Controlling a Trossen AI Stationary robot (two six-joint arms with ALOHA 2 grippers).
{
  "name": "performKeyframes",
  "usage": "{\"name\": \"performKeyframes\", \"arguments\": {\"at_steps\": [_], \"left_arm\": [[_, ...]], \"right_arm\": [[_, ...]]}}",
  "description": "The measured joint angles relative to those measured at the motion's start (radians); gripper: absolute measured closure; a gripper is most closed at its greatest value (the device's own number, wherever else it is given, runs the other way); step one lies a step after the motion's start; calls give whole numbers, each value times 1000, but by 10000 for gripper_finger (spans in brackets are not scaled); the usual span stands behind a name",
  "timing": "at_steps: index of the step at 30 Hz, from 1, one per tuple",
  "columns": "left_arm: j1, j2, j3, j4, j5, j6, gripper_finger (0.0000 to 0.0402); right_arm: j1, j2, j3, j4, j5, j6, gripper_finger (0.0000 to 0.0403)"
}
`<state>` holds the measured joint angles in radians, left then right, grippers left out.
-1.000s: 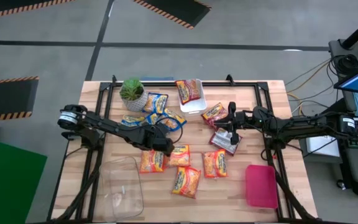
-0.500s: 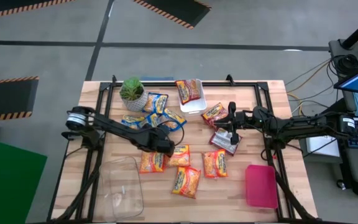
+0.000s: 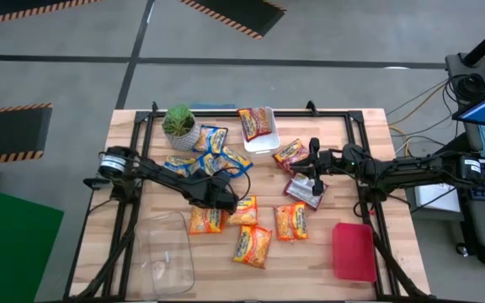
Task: Sort Maruchan noodles
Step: Put the middle blue noodle pack into the transparent bin
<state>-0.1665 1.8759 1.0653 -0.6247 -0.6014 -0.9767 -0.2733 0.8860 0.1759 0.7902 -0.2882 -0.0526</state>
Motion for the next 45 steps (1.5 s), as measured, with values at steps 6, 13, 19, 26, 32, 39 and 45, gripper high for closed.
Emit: {"name": "performKeyframes", "arguments": {"at_steps": [6, 13, 19, 26, 32, 39, 45], "left_arm": [[0, 14, 0, -1, 0, -2, 276], [-2, 10, 0, 0, 6, -1, 370], [-12, -4, 4, -1, 30, 19, 395], [-33, -93, 20, -4, 36, 123, 400], [-55, -233, 21, -3, 37, 260, 401], [-103, -369, 21, 36, 128, 454, 401], [-142, -448, 21, 106, 207, 518, 401]], "right_arm": [[0, 0, 0, 0, 0, 0, 369], [0, 0, 0, 0, 0, 0, 369], [0, 0, 0, 0, 0, 0, 369], [0, 0, 0, 0, 0, 0, 369], [0, 0, 0, 0, 0, 0, 369], [0, 0, 0, -1, 0, 0, 369], [0, 0, 0, 0, 0, 0, 369]]}}
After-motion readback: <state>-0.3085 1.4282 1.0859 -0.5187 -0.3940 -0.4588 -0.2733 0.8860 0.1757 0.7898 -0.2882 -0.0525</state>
